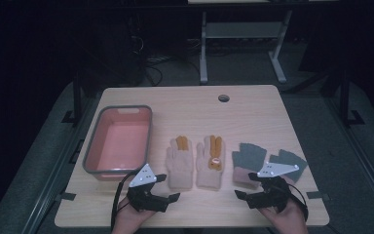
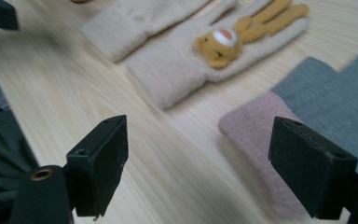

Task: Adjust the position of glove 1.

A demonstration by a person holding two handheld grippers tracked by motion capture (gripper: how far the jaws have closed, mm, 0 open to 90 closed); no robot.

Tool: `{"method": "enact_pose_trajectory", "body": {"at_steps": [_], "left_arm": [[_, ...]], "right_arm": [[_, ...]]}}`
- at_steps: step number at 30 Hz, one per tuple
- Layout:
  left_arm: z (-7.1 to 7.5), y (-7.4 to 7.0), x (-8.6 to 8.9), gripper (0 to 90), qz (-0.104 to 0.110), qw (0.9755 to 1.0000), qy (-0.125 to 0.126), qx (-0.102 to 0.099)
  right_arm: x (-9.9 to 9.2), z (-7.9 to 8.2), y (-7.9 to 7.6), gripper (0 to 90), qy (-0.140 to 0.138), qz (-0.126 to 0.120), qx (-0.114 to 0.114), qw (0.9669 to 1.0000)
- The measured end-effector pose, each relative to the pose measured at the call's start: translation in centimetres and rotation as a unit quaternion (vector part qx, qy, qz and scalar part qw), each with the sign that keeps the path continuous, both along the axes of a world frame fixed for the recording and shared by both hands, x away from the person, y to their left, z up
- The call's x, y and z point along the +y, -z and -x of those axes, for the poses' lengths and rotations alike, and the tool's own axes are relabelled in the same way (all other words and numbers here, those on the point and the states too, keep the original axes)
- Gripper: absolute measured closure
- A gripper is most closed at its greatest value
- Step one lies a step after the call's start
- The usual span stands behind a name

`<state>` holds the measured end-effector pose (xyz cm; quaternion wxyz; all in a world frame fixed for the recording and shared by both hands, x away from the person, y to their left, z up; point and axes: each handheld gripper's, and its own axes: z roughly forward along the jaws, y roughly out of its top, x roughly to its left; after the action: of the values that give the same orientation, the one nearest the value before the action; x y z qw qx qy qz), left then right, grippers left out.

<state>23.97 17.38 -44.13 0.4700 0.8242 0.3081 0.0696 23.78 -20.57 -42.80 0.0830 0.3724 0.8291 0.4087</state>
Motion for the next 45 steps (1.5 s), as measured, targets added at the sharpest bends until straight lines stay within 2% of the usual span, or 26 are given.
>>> {"method": "enact_pose_trajectory", "body": {"at_steps": [2, 10, 11, 12, 16, 19, 21, 28, 37, 42, 45], "left_arm": [[-0.1, 0.0, -0.1, 17.9, -0.002, 1.0000, 0.000, 0.000], [-0.1, 0.0, 0.0, 17.9, 0.001, 1.0000, -0.003, 0.000], [-0.1, 0.0, 0.1, 17.9, 0.001, 1.0000, -0.002, -0.001], [-0.1, -0.1, 0.1, 17.9, 0.003, 1.0000, -0.002, -0.003], [0.0, -0.1, 0.1, 17.9, 0.002, 1.0000, 0.001, -0.003], [0.0, -0.1, 0.0, 17.9, 0.002, 1.0000, 0.002, -0.001], [-0.1, -0.1, 0.1, 17.9, -0.001, 1.0000, 0.005, -0.008], [-0.2, -0.1, 0.0, 17.9, 0.001, 1.0000, 0.002, -0.004], [-0.1, -0.1, 0.0, 17.9, 0.003, 1.0000, 0.004, -0.006], [-0.1, -0.1, 0.0, 17.9, 0.006, 1.0000, 0.004, -0.001], [-0.1, -0.1, 0.0, 17.9, 0.005, 1.0000, 0.004, 0.000]], "right_arm": [[0.2, -0.4, -0.3, 19.7, -0.008, -0.003, 0.000, 1.0000], [1.5, -1.9, -2.0, 19.9, -0.032, 0.014, 0.005, 0.9994], [1.6, -2.0, -2.1, 19.9, -0.034, 0.016, 0.008, 0.9993], [2.0, -2.6, -2.5, 20.2, -0.041, 0.024, 0.022, 0.9987], [2.7, -3.3, -3.2, 21.0, -0.050, 0.031, 0.027, 0.9979], [3.4, -3.9, -3.6, 21.2, -0.059, 0.039, 0.023, 0.9973], [3.7, -4.2, -3.7, 21.6, -0.061, 0.040, 0.022, 0.9971], [4.8, -5.4, -4.4, 21.8, -0.074, 0.055, 0.017, 0.9956], [5.9, -6.7, -4.7, 23.0, -0.082, 0.067, 0.019, 0.9942], [6.8, -7.8, -4.2, 24.1, -0.087, 0.084, 0.025, 0.9923], [7.1, -8.4, -4.1, 24.3, -0.084, 0.087, 0.029, 0.9922]]}}
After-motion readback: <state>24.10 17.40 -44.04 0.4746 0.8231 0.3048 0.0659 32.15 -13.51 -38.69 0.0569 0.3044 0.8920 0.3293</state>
